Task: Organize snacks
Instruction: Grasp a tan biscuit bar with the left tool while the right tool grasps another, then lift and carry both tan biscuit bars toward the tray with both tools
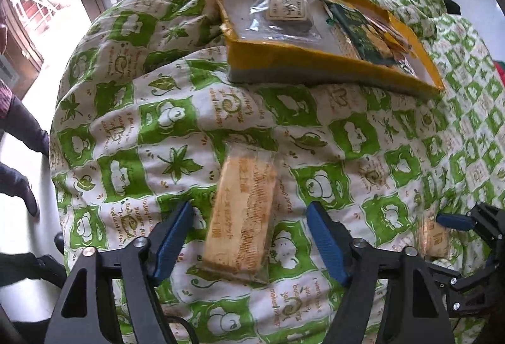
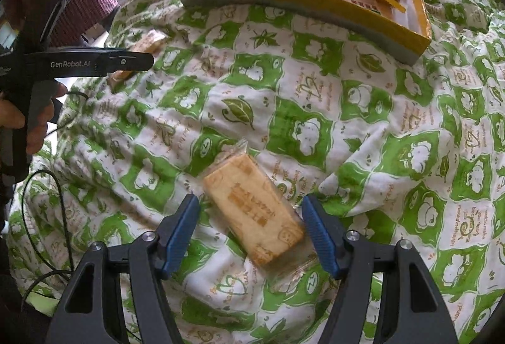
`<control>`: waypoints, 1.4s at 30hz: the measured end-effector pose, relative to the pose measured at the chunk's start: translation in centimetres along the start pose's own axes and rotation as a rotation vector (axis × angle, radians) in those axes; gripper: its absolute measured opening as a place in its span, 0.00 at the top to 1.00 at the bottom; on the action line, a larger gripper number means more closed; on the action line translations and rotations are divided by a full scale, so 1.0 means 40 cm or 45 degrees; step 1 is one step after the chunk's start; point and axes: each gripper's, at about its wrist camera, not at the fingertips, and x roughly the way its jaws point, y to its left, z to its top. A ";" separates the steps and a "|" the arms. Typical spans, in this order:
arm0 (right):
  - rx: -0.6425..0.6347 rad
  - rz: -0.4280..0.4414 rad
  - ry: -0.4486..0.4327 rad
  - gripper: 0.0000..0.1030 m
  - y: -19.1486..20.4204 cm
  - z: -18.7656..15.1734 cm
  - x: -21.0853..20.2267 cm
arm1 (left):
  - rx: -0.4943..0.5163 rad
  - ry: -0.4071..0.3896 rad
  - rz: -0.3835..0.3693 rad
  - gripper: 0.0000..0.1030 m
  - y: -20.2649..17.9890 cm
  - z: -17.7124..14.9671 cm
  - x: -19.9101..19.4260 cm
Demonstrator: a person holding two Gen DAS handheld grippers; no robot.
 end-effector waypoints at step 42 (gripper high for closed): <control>0.061 0.123 -0.081 0.63 -0.011 0.043 0.002 | -0.001 -0.016 0.016 0.66 -0.040 -0.005 0.016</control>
